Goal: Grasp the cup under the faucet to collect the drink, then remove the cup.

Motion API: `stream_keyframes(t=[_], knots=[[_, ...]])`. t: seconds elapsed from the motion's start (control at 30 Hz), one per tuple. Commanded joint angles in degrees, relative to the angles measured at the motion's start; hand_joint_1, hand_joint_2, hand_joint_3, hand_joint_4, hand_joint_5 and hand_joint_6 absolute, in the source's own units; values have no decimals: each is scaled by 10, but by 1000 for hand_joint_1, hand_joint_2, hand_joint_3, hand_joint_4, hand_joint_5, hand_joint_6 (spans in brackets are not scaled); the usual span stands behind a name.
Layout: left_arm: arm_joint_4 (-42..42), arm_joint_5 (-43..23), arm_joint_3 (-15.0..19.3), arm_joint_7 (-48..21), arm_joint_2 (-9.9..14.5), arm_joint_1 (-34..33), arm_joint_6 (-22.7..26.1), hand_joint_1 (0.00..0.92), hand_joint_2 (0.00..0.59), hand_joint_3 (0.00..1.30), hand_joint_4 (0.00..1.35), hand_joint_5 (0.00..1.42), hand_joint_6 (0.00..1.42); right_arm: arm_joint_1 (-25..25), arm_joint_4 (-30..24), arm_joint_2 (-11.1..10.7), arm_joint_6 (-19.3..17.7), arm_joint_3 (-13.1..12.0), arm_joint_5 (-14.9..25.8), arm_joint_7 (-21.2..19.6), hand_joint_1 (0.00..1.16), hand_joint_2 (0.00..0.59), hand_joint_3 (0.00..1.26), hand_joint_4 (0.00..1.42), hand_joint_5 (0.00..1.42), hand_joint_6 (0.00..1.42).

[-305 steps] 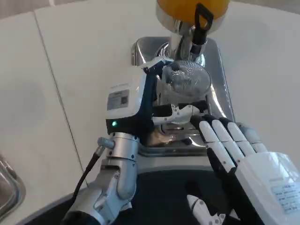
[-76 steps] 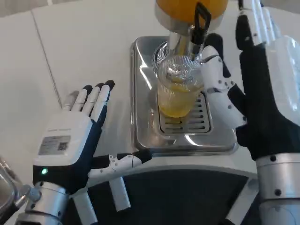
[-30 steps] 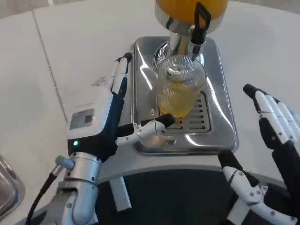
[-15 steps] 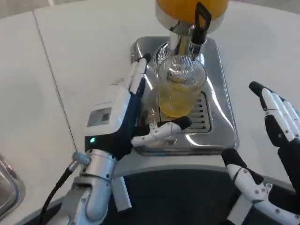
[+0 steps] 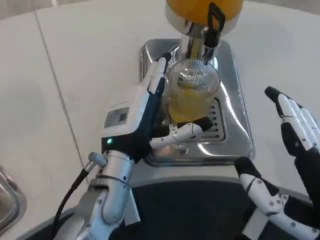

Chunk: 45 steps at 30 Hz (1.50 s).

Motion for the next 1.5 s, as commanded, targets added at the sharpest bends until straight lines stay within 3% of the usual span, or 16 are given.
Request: stream_keyframes(t=[0.03, 0.47, 0.73, 1.13, 1.33, 1.5], knots=[[18, -9, -5, -2, -8, -14, -8, 76, 1, 0, 6, 297, 280, 5, -3, 3, 0, -1, 0, 8, 309, 431, 0, 0, 0, 0], [29, 19, -18, 29, -43, -33, 54, 191, 17, 71, 110, 400, 385, -3, -4, 13, 11, -9, 6, 24, 313, 430, 0, 0, 0, 0], [28, 25, -29, 49, -57, -40, 100, 192, 8, 145, 180, 473, 470, -18, -2, 15, 28, -14, 8, 34, 313, 430, 0, 0, 0, 0], [43, 30, -46, 52, -91, -62, 144, 155, 0, 156, 194, 484, 493, -17, -12, 13, 46, -30, 23, 45, 314, 430, 0, 0, 0, 0], [53, 34, -54, 64, -105, -71, 168, 148, 0, 182, 246, 581, 705, -17, -12, 15, 48, -39, 31, 48, 314, 430, 0, 0, 0, 10], [72, 34, -58, 91, -126, -82, 184, 230, 4, 332, 448, 834, 1107, -18, -12, 22, 54, -43, 42, 41, 316, 430, 0, 0, 2, 48]])
